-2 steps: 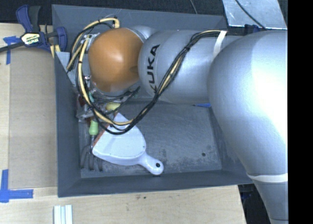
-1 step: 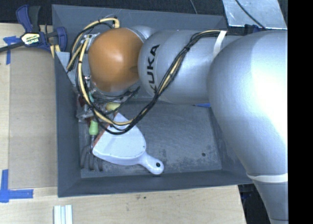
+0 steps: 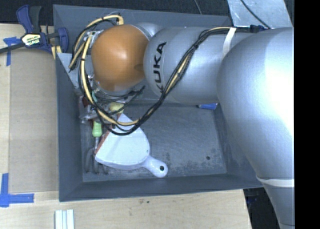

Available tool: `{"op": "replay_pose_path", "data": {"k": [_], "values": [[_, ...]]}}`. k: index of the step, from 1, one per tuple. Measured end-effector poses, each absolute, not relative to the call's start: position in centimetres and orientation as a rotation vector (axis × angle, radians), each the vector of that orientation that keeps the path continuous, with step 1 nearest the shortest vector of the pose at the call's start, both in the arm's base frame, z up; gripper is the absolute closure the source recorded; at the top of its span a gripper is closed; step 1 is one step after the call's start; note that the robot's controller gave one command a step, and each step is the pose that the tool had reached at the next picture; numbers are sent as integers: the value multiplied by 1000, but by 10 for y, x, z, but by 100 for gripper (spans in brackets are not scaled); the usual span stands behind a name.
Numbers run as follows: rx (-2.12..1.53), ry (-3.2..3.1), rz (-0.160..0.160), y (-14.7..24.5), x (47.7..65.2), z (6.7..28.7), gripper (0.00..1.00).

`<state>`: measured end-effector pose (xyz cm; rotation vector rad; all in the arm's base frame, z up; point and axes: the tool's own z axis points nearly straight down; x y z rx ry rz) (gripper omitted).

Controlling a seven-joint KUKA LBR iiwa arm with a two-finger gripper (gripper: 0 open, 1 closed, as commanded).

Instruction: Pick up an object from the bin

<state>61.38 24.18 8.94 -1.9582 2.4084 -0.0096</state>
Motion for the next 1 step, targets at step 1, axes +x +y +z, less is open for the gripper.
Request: {"op": "replay_pose_path", "data": {"k": [1], "values": [[-1956, 2408, -11, 242, 614, 108, 100]]}}
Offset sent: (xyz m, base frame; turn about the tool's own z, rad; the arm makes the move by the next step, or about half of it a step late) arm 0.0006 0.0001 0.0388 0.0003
